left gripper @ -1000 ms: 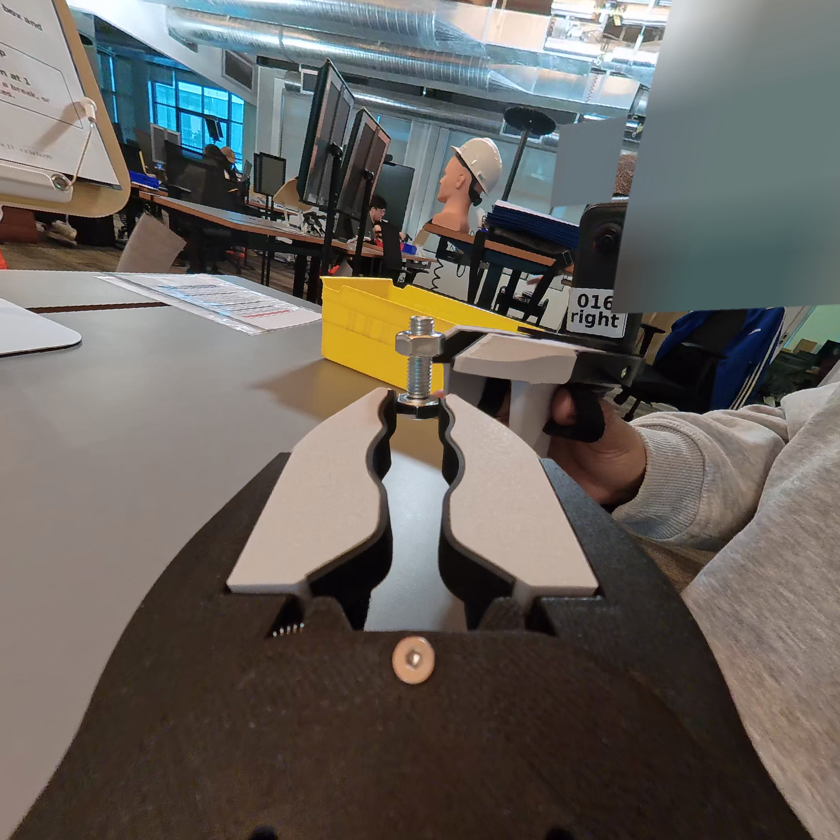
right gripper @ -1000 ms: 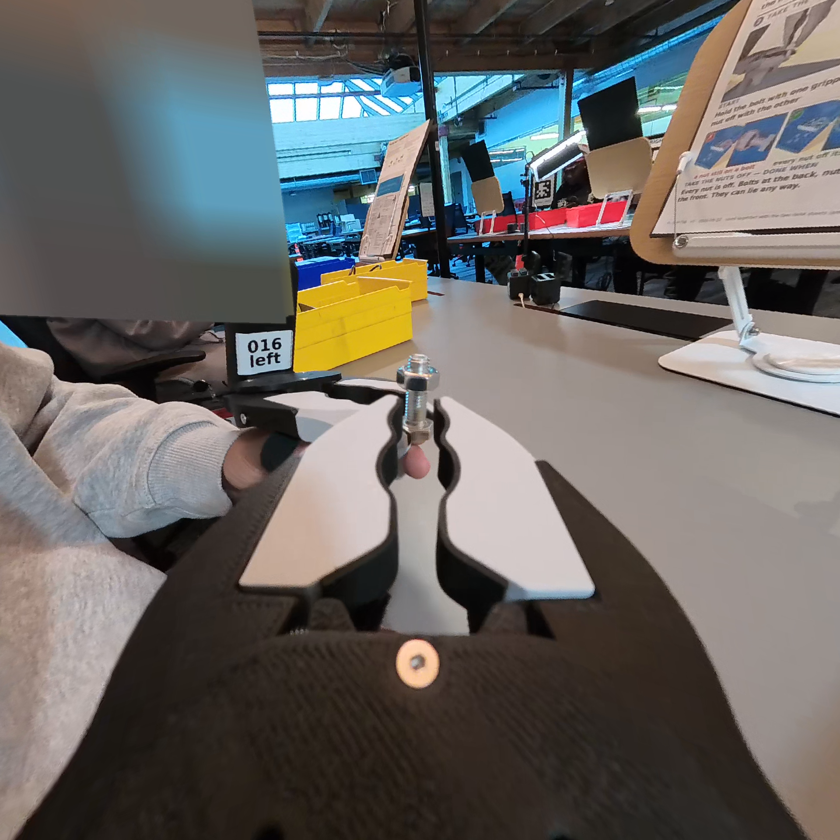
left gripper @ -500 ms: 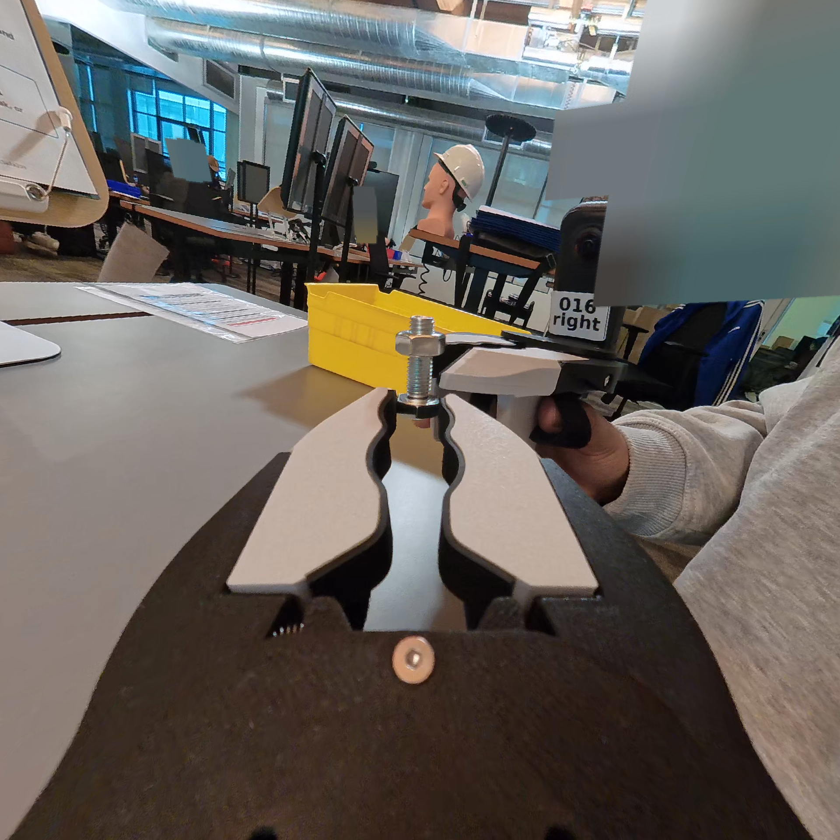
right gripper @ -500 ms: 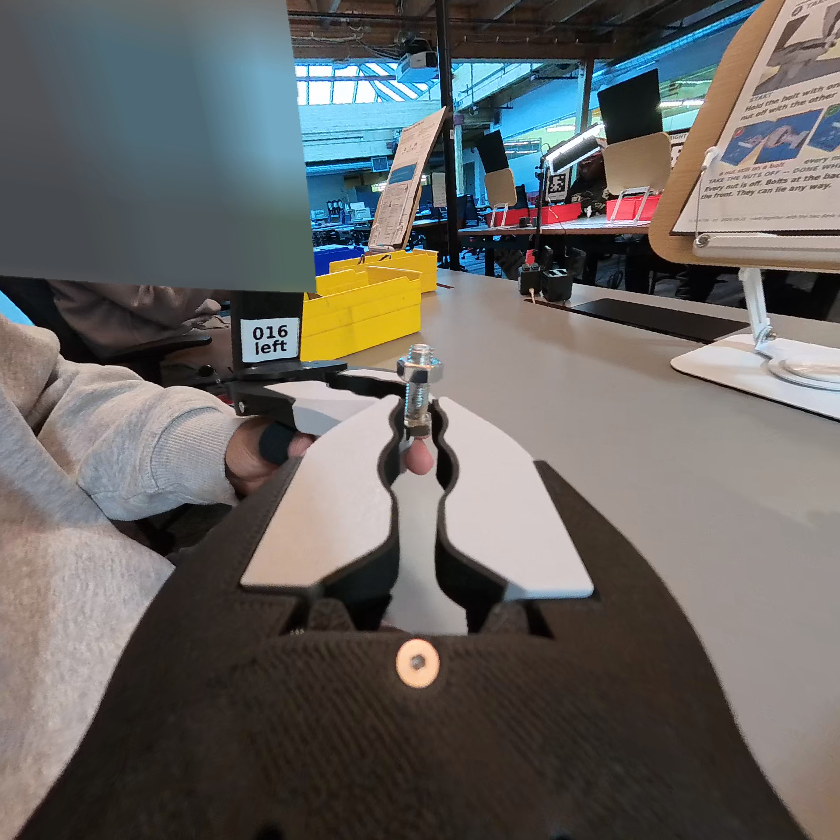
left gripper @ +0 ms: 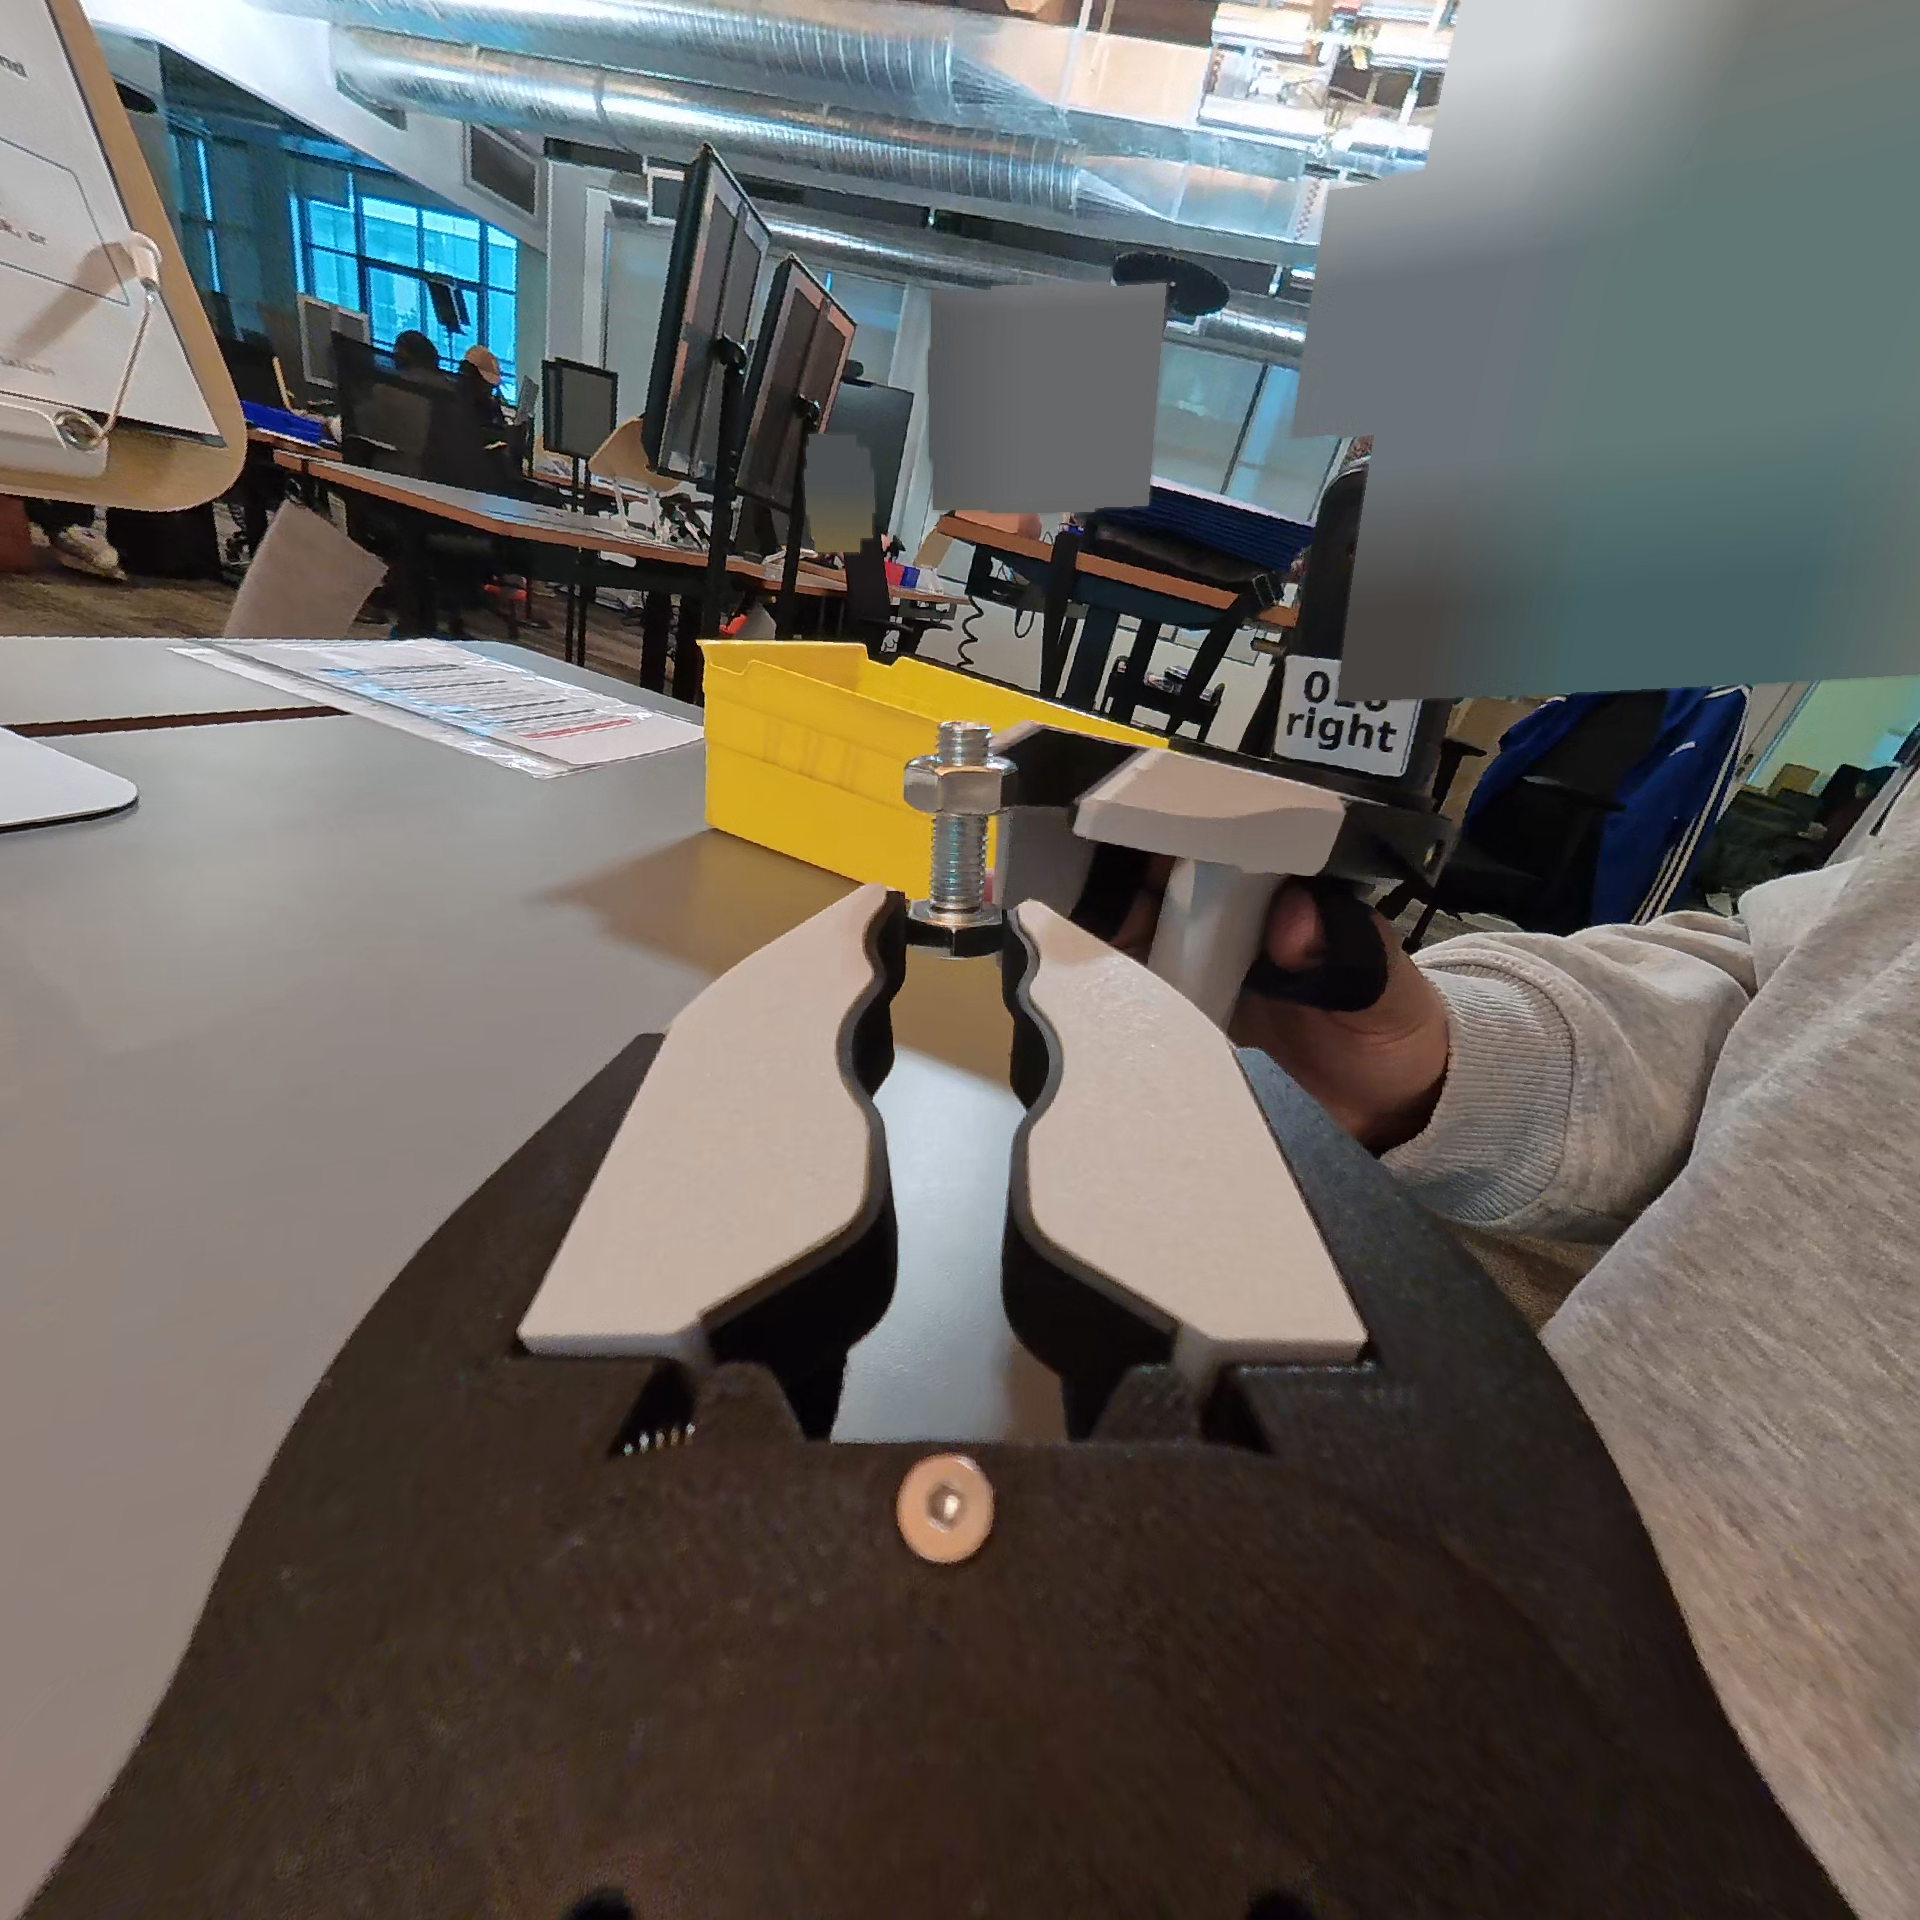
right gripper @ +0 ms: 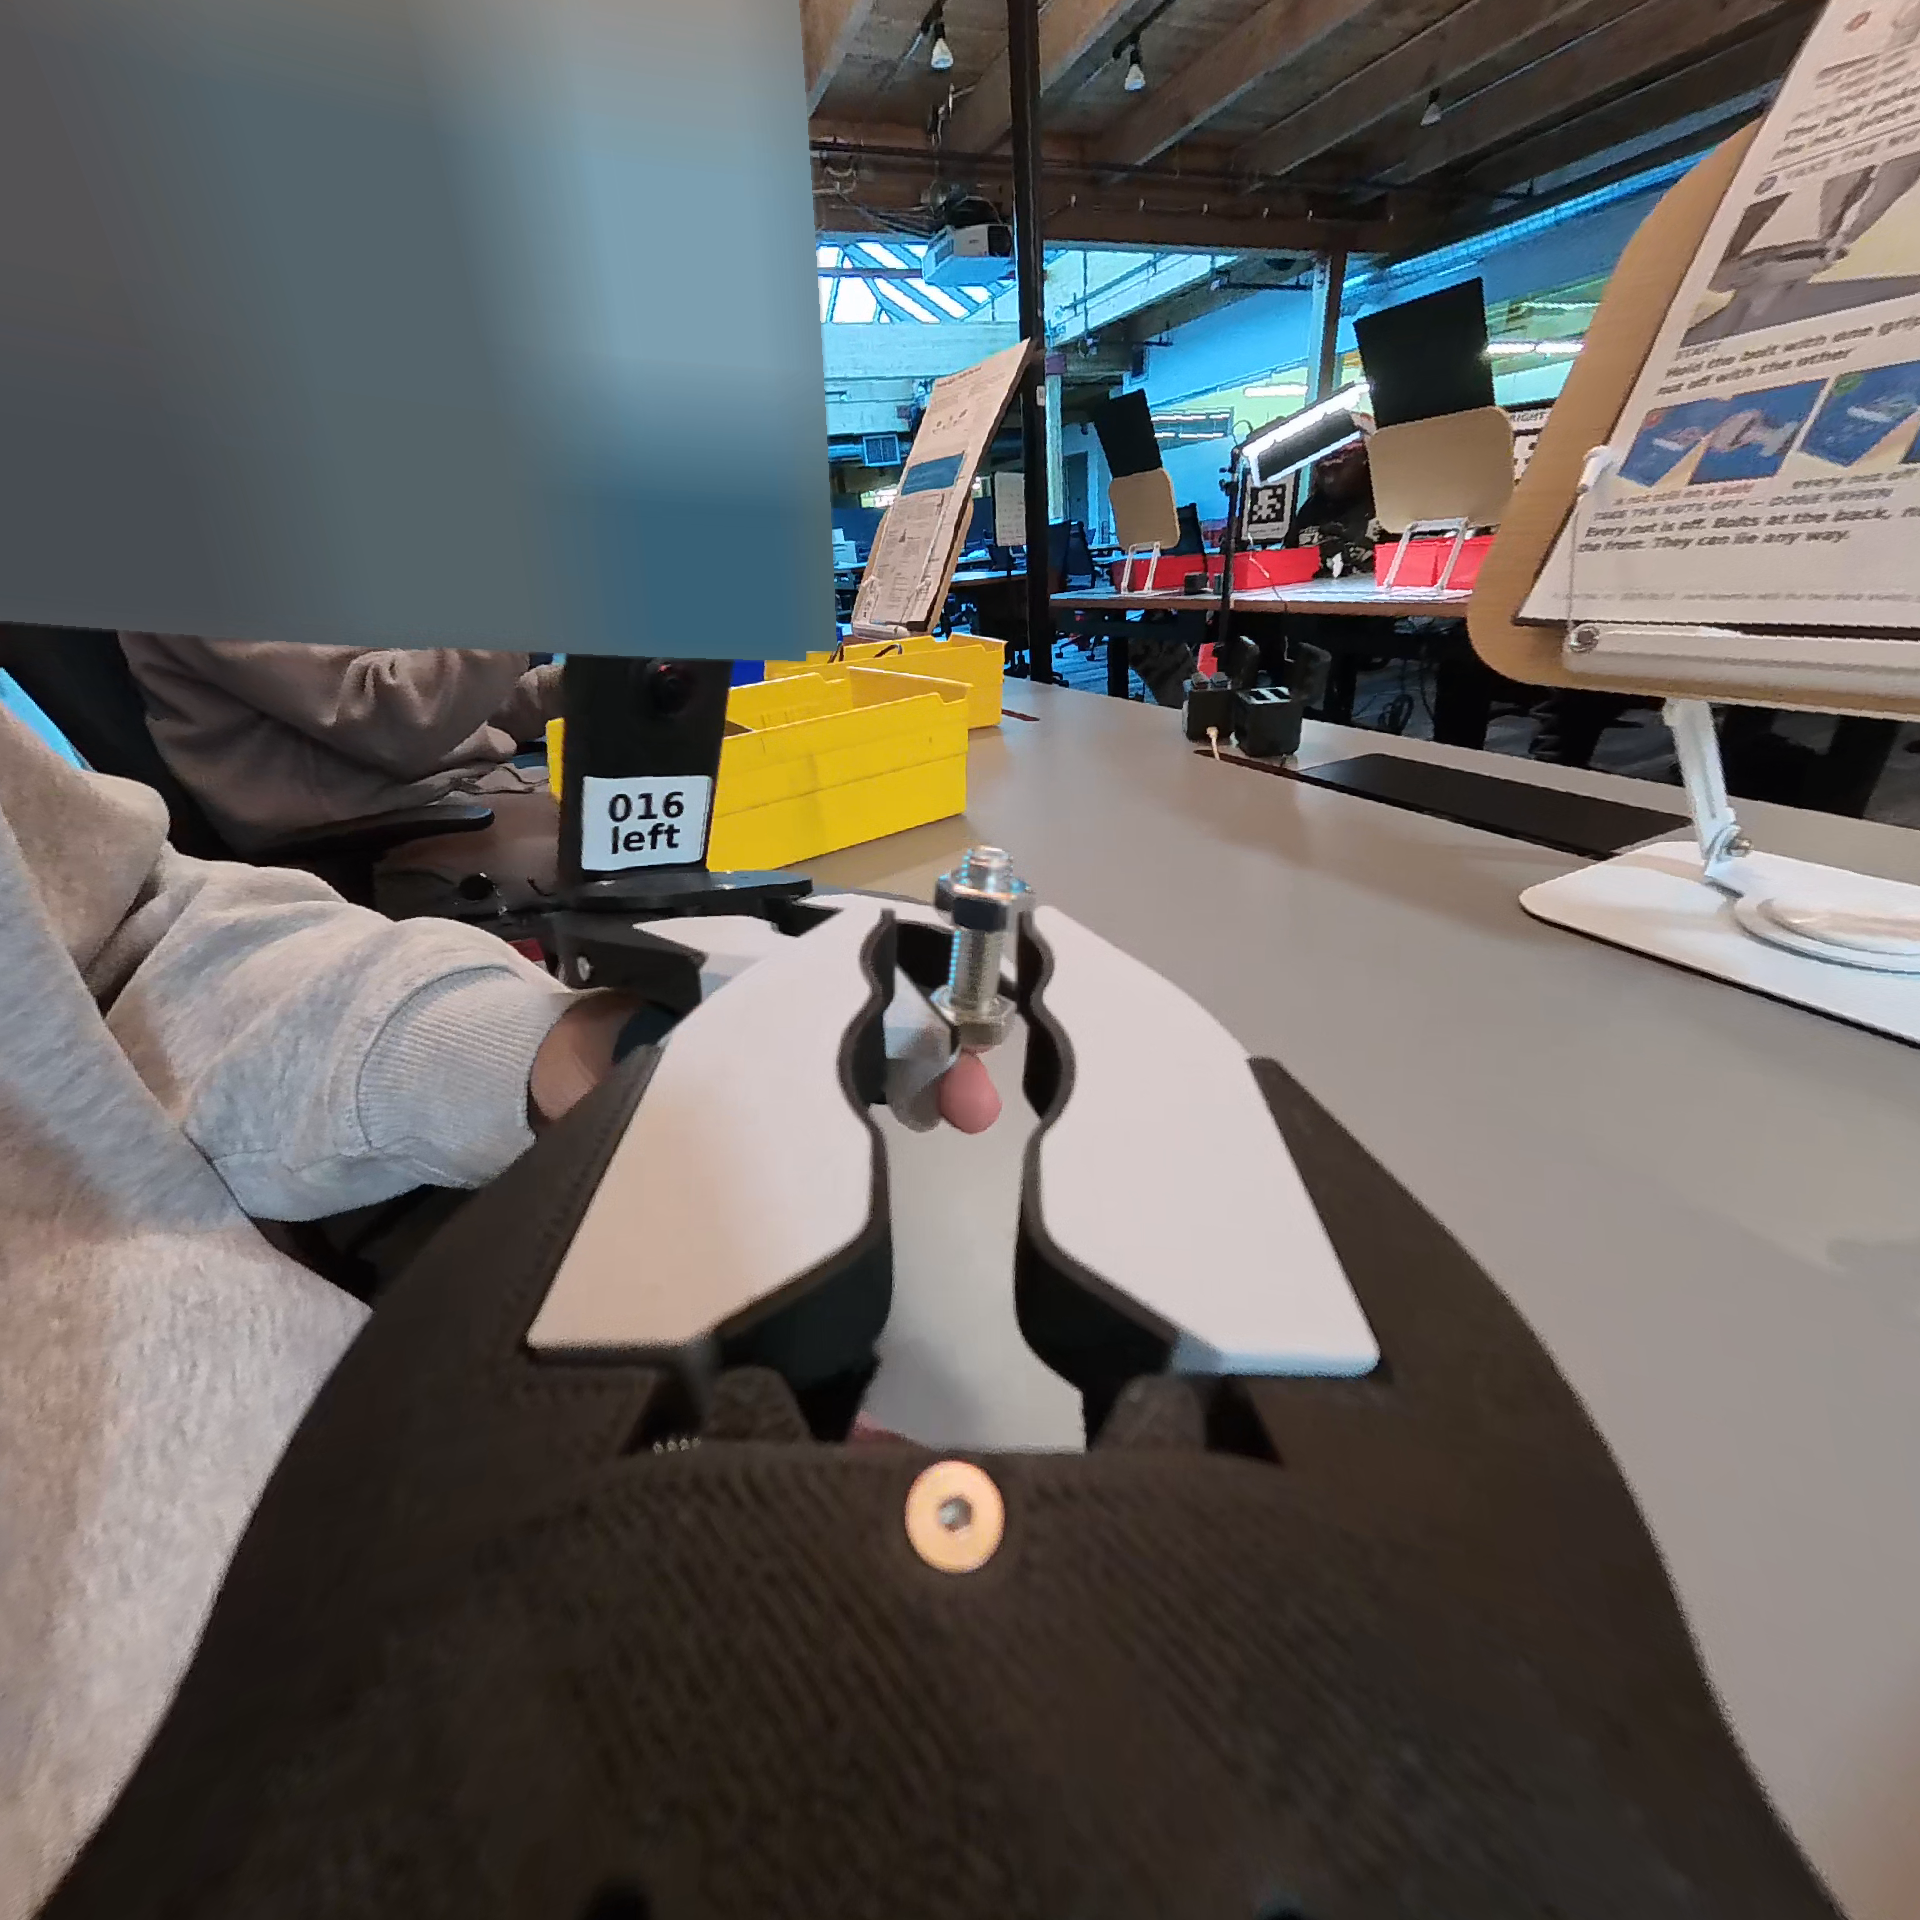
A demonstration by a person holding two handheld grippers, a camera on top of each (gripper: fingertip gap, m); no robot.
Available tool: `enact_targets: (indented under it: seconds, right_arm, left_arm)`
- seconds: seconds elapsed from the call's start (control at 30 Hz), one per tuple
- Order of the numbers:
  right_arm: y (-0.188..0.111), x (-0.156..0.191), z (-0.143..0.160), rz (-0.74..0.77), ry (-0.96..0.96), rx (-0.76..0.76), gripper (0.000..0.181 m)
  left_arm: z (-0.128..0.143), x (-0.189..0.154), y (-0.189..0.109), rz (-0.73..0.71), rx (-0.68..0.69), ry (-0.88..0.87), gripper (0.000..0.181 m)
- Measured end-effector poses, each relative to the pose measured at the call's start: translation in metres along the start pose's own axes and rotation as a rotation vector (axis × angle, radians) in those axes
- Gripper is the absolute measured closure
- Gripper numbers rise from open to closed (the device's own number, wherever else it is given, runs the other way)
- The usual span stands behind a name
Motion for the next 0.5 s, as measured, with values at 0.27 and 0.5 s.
enact_targets:
  seconds: [0.27, 0.5]
  right_arm:
    - [-0.0008, -0.0001, -0.0004, 0.006, -0.010, 0.004, 0.164]
    - [-0.0016, -0.0032, -0.0001, 0.018, 0.012, 0.004, 0.163]
  left_arm:
    - [-0.0003, 0.0030, -0.0008, -0.019, -0.002, -0.009, 0.163]
    - [0.0001, 0.0026, -0.0005, -0.016, 0.000, -0.010, 0.163]
Point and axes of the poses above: each gripper's, where its closed fingertips meet, y out along the fingers, z out of its underside, x = y × z across the jaws, the point moved 5 cm from there along -y, back along the fingers, and after that the axes turned 10 degrees about x, right-handed, at the moved point
